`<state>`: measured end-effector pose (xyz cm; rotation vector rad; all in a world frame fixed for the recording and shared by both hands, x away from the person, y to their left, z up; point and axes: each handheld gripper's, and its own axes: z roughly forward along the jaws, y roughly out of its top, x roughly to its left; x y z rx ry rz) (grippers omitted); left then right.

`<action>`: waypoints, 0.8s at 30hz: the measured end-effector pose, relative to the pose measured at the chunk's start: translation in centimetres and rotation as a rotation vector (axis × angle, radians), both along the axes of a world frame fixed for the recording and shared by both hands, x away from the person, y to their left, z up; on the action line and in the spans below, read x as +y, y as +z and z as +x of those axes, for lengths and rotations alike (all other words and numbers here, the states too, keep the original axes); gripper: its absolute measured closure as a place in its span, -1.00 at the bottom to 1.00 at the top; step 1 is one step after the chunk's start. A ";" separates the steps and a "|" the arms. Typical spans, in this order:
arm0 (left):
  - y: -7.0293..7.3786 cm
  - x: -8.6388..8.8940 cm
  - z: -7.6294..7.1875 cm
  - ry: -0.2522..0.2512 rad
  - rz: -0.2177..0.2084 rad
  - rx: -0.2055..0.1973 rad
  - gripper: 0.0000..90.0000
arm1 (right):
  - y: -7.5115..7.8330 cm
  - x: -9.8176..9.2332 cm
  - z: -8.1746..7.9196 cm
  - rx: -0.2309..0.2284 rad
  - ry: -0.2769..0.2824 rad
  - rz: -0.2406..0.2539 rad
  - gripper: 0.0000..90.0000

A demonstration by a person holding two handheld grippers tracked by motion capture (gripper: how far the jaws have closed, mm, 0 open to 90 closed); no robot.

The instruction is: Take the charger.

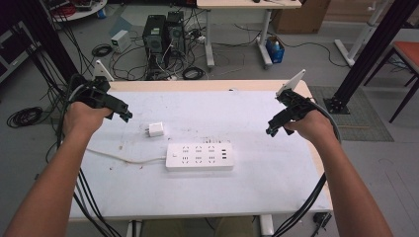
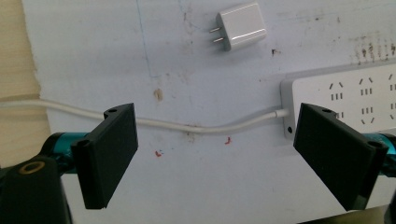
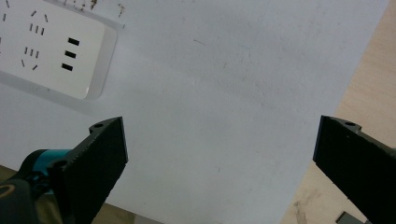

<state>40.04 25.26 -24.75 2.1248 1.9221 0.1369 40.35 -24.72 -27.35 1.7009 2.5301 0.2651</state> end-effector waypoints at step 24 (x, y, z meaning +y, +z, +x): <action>0.6 -1.7 1.6 -0.586 -0.003 -0.245 -0.69 | 0.3 -0.7 -1.0 -0.047 0.104 0.055 -0.95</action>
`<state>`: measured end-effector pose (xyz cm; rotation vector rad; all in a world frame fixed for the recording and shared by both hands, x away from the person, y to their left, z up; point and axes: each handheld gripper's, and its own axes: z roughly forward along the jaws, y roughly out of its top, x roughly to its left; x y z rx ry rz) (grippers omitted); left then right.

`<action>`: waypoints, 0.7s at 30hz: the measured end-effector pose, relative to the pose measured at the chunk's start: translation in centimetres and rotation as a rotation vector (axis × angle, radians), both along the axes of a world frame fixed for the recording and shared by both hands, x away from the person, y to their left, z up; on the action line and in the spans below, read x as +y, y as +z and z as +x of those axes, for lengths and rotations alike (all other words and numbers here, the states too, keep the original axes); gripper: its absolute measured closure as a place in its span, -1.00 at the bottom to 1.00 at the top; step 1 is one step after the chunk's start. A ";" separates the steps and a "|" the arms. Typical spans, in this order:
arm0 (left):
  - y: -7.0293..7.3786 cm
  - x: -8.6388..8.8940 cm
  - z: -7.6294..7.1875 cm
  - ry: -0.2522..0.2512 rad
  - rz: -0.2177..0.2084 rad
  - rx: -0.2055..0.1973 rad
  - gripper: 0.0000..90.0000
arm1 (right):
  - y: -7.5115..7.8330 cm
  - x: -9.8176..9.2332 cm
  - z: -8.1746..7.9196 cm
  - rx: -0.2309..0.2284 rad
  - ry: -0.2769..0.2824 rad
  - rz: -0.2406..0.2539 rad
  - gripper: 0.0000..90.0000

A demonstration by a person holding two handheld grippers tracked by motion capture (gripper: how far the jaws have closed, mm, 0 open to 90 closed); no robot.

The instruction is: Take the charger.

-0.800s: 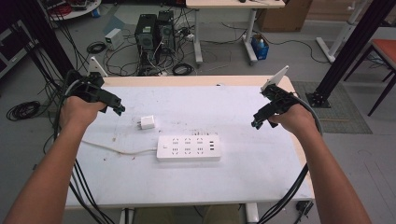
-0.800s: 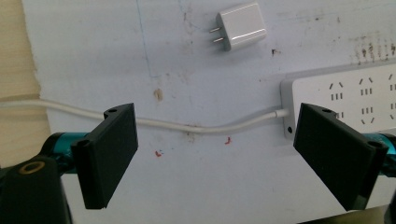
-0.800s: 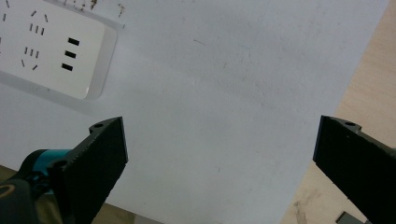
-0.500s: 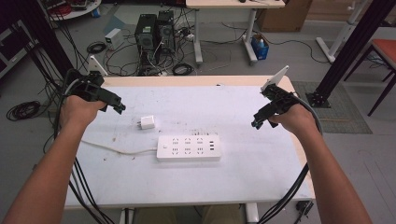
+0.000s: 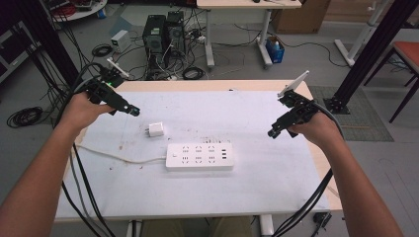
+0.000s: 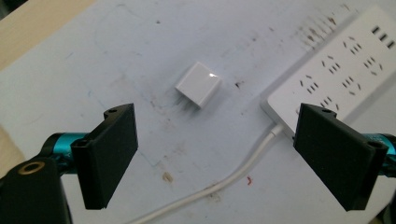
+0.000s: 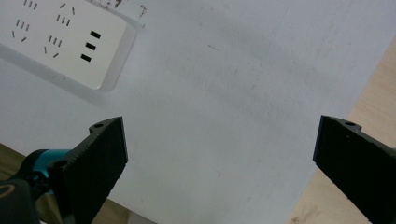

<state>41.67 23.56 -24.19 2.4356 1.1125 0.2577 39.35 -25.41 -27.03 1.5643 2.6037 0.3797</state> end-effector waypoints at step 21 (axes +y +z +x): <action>-4.1 -2.6 2.3 -0.478 0.159 0.001 -0.69 | -0.7 -0.3 -0.5 -0.005 0.018 -0.012 -0.95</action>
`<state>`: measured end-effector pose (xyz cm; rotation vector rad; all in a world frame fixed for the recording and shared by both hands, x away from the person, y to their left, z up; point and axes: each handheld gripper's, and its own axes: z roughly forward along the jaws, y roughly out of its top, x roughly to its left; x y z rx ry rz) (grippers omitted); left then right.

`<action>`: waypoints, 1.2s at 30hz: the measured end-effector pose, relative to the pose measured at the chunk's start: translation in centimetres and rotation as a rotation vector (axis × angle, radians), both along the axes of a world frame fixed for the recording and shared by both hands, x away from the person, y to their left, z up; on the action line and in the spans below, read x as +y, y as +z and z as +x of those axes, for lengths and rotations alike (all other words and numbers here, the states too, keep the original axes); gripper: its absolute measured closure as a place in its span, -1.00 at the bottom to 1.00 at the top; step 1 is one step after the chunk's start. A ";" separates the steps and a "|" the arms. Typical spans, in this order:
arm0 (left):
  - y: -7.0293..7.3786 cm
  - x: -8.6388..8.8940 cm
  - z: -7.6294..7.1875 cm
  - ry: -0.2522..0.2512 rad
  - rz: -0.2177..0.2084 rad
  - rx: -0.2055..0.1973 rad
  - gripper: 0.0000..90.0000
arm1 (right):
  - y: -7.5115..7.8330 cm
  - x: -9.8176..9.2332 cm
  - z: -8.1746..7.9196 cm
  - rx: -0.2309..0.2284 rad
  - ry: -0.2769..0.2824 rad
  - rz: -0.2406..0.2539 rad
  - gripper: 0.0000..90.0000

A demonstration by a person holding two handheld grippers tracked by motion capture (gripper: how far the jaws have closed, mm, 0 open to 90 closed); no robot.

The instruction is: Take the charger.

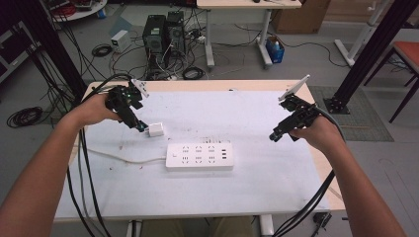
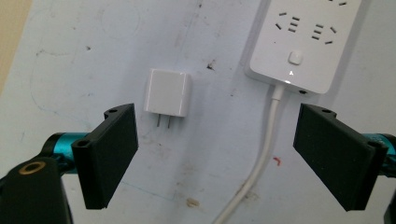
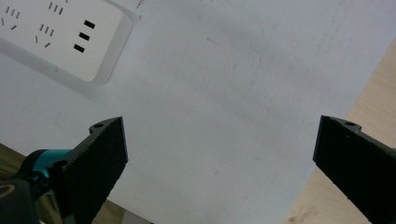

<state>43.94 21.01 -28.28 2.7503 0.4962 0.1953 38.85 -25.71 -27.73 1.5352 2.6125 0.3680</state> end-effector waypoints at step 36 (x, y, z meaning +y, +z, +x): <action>-10.9 -1.7 6.0 -0.047 0.128 0.016 -0.69 | 0.5 -0.8 -1.1 -0.007 -0.045 -0.028 -0.95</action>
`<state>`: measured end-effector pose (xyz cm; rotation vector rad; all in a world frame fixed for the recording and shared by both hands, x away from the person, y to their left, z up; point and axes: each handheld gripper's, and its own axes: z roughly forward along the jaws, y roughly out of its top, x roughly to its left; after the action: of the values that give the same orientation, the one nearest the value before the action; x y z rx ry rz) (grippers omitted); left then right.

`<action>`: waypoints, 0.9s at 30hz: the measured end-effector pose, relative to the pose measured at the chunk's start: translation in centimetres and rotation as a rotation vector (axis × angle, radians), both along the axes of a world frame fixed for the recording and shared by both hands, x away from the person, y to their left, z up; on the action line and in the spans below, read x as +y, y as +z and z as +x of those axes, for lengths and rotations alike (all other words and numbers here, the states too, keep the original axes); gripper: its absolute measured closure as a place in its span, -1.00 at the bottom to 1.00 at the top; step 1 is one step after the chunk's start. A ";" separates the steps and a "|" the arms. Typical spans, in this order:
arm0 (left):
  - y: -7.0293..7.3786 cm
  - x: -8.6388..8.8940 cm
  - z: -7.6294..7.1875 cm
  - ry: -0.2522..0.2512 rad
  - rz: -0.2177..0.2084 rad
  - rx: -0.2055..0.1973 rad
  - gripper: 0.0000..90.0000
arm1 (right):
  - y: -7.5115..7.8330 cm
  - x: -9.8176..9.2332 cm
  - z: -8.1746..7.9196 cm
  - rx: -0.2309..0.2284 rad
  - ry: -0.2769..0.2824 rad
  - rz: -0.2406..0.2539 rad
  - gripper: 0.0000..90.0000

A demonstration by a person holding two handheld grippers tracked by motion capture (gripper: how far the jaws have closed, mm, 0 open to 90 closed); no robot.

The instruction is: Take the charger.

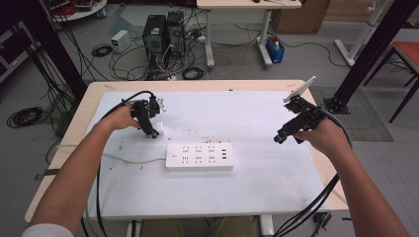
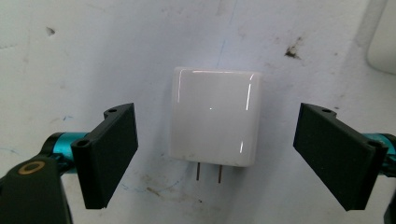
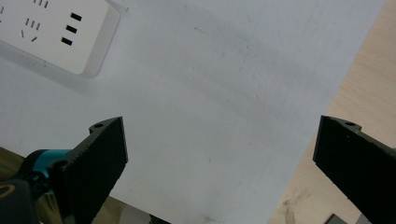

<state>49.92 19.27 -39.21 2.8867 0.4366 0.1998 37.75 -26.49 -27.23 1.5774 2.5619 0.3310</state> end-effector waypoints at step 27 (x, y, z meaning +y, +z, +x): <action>-1.9 0.2 1.2 -0.029 -0.003 0.046 -0.31 | -0.4 0.0 0.2 0.009 0.005 -0.006 -0.95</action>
<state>51.13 19.42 -41.15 2.8974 0.4026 0.1278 37.91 -26.48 -27.59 1.5740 2.5722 0.3169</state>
